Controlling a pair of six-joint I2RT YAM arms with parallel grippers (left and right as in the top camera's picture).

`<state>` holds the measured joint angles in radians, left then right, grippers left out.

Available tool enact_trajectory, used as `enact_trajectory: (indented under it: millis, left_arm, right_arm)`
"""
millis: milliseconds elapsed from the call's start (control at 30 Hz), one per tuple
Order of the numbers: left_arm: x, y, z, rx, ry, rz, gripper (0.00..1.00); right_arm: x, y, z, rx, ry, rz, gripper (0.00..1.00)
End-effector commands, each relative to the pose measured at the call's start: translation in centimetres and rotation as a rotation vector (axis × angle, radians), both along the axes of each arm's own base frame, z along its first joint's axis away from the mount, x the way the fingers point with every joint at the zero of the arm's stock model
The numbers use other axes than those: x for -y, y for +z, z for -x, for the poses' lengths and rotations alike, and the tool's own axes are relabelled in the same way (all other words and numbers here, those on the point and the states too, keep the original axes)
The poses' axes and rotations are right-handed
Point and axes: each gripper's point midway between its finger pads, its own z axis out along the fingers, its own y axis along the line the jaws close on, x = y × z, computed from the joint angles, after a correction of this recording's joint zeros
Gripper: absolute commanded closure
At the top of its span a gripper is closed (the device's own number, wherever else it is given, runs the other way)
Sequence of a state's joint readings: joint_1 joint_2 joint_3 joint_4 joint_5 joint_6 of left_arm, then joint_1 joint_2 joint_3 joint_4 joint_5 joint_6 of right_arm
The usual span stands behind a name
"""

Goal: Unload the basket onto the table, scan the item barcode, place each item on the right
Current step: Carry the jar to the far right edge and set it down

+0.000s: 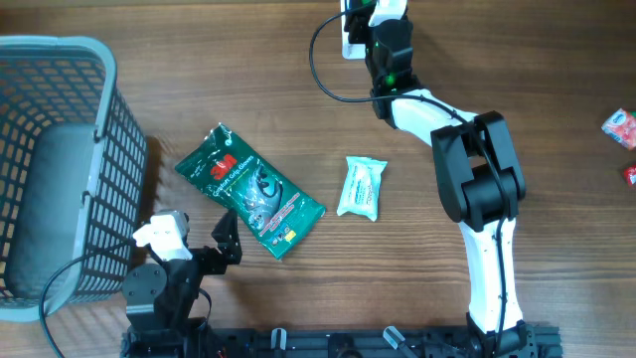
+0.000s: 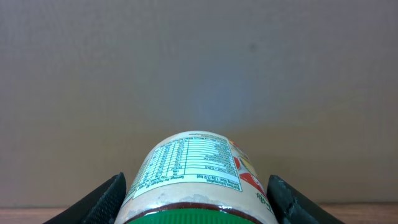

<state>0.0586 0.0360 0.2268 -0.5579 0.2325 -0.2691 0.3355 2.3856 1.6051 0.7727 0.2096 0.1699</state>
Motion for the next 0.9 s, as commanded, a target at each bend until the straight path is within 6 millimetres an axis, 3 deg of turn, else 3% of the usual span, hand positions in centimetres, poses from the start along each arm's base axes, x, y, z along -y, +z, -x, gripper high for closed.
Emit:
enact_trajectory:
  millis: [0, 67, 167, 267, 367, 433, 467, 567, 633, 767, 867]
  left_arm:
    - [0.0, -0.2, 0.0, -0.001, 0.004, 0.005, 0.0]
    - [0.0, -0.2, 0.0, -0.001, 0.004, 0.005, 0.0]
    - [0.0, -0.2, 0.0, -0.001, 0.004, 0.005, 0.0]
    - [0.0, -0.2, 0.0, -0.001, 0.004, 0.005, 0.0]
    - [0.0, -0.2, 0.0, -0.001, 0.004, 0.005, 0.0]
    - [0.0, -0.2, 0.0, -0.001, 0.004, 0.005, 0.0]
    - [0.0, -0.2, 0.0, -0.001, 0.004, 0.005, 0.0]
    - [0.0, -0.2, 0.0, -0.001, 0.004, 0.005, 0.0]
    - [0.0, -0.2, 0.0, -0.001, 0.004, 0.005, 0.0]
    - [0.0, -0.2, 0.0, -0.001, 0.004, 0.005, 0.0]
    - [0.0, -0.2, 0.0, -0.001, 0.004, 0.005, 0.0]
  right_arm:
    - [-0.6, 1.6, -0.4, 0.033, 0.036, -0.007, 0.66]
    - [-0.6, 2.2, -0.1, -0.022, 0.056, -0.024, 0.65]
    - [2.3, 6.2, 0.6, -0.081, 0.003, -0.04, 0.66]
    - [6.9, 9.2, 1.9, -0.155, -0.062, -0.03, 0.66]
    - [14.4, 9.5, 3.6, -0.287, -0.18, -0.007, 0.66]
    - [20.1, 7.4, 4.7, -0.398, -0.273, -0.004, 0.64]
    - [24.5, 5.1, 6.1, -0.503, -0.35, -0.008, 0.64]
    - [33.1, -0.3, 11.5, -0.76, -0.555, -0.117, 0.69]
    - [37.3, -3.3, 15.8, -0.911, -0.666, -0.23, 0.69]
    - [43.4, -7.4, 21.9, -1.08, -0.807, -0.344, 0.68]
    - [47.3, -10.3, 24.9, -1.119, -0.922, -0.451, 0.64]
